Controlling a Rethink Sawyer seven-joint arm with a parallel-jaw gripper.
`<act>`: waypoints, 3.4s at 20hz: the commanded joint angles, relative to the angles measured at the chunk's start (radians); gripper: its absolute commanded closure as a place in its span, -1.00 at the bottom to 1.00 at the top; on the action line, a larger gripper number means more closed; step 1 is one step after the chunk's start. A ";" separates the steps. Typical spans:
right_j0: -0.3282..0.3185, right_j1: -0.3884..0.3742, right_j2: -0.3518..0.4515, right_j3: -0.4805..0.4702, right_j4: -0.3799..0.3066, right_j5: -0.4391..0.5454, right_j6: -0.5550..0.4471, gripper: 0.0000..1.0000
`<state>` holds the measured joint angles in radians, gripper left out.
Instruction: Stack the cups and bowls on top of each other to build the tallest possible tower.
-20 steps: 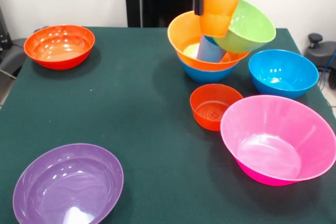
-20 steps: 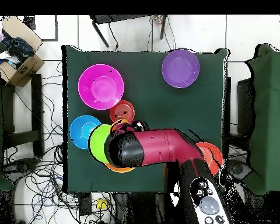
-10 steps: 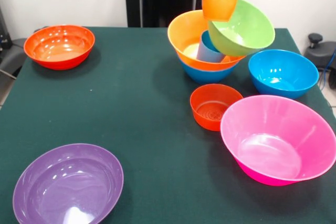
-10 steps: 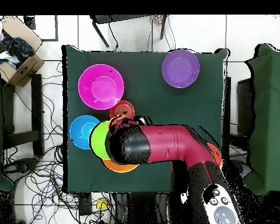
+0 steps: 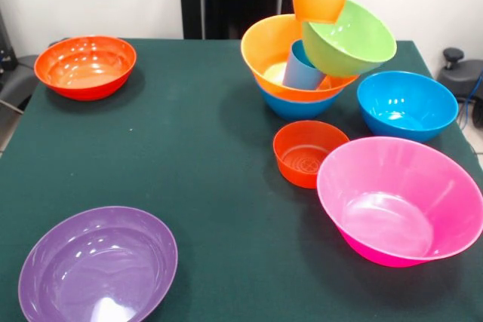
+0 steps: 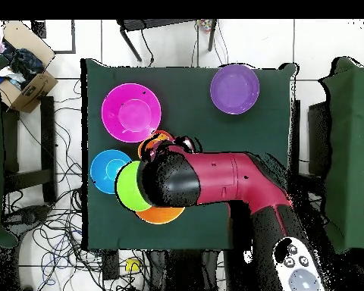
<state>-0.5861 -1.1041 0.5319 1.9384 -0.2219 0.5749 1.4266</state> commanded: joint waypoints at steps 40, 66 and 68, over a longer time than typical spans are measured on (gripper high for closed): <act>0.161 0.182 -0.111 0.071 -0.183 -0.033 0.134 1.00; 0.190 0.160 -0.119 0.177 -0.119 -0.030 0.142 1.00; 0.199 0.163 -0.120 0.177 -0.121 -0.044 0.147 1.00</act>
<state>-0.4211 -0.9978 0.4368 2.0661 -0.3455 0.5300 1.4266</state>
